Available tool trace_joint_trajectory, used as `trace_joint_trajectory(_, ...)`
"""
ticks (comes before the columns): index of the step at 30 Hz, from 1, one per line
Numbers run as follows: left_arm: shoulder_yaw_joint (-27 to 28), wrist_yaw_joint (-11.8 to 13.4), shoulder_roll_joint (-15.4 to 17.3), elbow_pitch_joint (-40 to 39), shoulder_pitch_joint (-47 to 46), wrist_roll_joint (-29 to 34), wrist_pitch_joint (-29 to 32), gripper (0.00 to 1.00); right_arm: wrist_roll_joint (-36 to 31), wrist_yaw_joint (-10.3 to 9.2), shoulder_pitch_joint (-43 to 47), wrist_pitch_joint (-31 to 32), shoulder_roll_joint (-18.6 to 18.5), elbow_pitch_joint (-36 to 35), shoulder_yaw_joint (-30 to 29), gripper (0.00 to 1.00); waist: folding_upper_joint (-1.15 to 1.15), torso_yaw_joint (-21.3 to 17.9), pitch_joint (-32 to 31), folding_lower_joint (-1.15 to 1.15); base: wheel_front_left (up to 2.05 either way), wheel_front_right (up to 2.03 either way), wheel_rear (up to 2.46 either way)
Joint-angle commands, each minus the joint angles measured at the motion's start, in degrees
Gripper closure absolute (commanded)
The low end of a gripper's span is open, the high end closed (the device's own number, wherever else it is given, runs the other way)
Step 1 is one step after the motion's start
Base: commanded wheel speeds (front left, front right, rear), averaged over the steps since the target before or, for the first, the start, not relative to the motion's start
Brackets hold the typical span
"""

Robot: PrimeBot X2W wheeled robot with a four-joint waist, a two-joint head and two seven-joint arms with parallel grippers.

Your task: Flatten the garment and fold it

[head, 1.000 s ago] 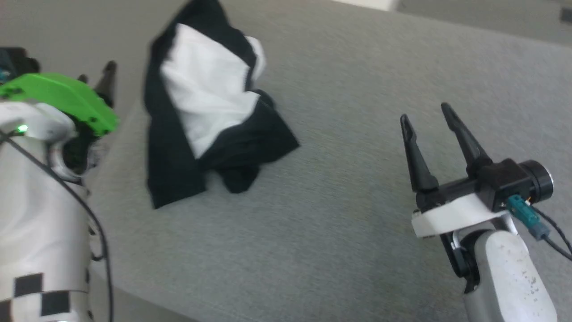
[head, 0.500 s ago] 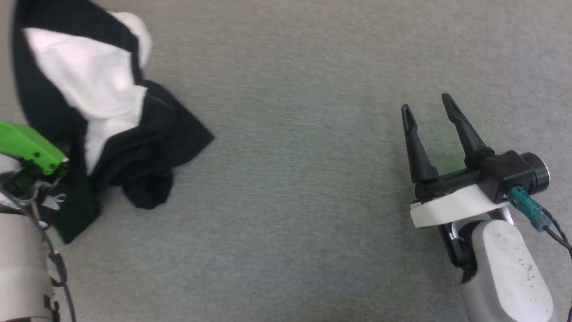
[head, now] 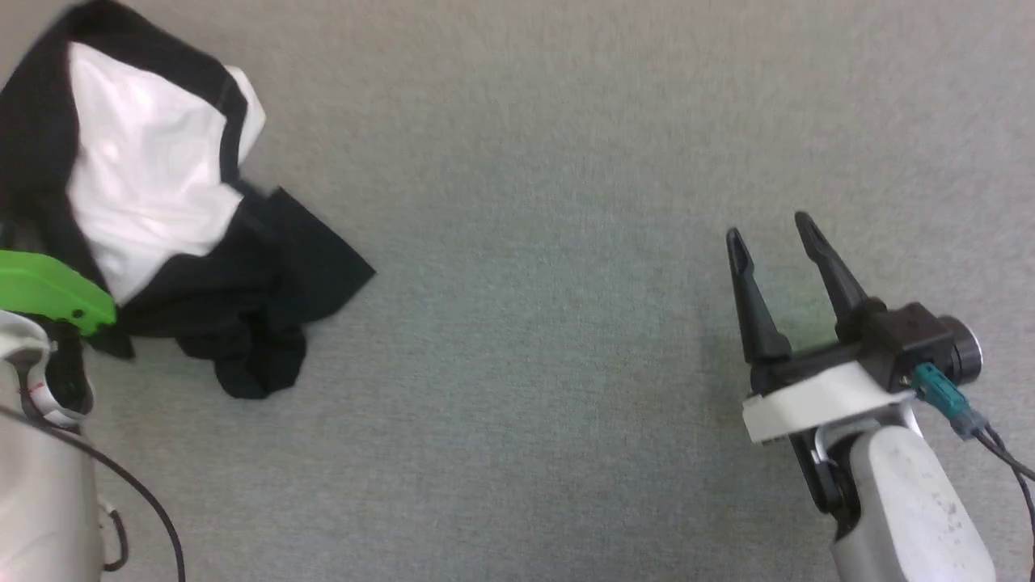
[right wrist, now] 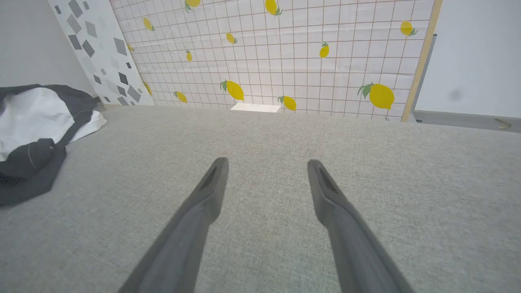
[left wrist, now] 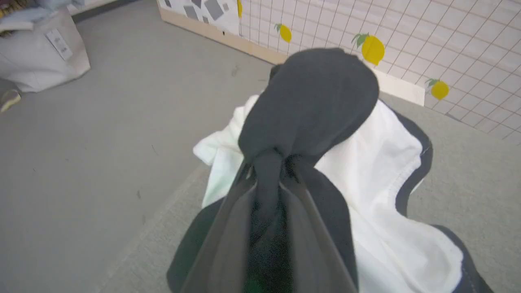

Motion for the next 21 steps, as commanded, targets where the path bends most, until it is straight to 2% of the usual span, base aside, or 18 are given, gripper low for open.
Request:
trace_joint_trajectory(1,-0.99,-0.65,1.39,-0.95,-1.15,3.55,-10.43,1.0,0.32,-0.1,2.11,-0.32,-0.01,-0.01,-1.05,0.0,0.0,2.13,-9.31,0.0,0.0,0.0,0.0)
trace_joint_trajectory(6,-3.62,-0.95,1.7,-5.22,-3.39,7.72,-14.86,1.0,0.69,-0.1,4.93,-0.34,-0.01,0.07,-2.1,0.0,0.0,0.87,-15.36,0.0,0.0,0.0,0.0)
trace_joint_trajectory(14,-10.07,-2.75,-1.64,-13.44,-8.52,9.76,-13.76,1.0,1.46,-0.1,9.36,0.07,-0.01,-0.95,-4.04,0.0,0.0,-3.87,-21.71,0.0,0.0,0.0,0.0)
trace_joint_trajectory(17,-12.34,-3.69,-4.24,-15.13,-11.7,8.61,-12.24,1.0,1.54,-0.1,10.73,0.62,-0.01,-1.52,-4.56,0.0,0.0,-5.81,-22.5,0.0,0.0,0.0,0.0)
trace_joint_trajectory(21,-15.15,-4.72,-10.05,-15.8,-16.06,5.5,-11.23,1.0,1.52,-0.1,11.94,1.31,-0.01,-1.92,-5.02,0.0,0.0,-7.87,-22.8,0.0,0.0,0.0,0.0)
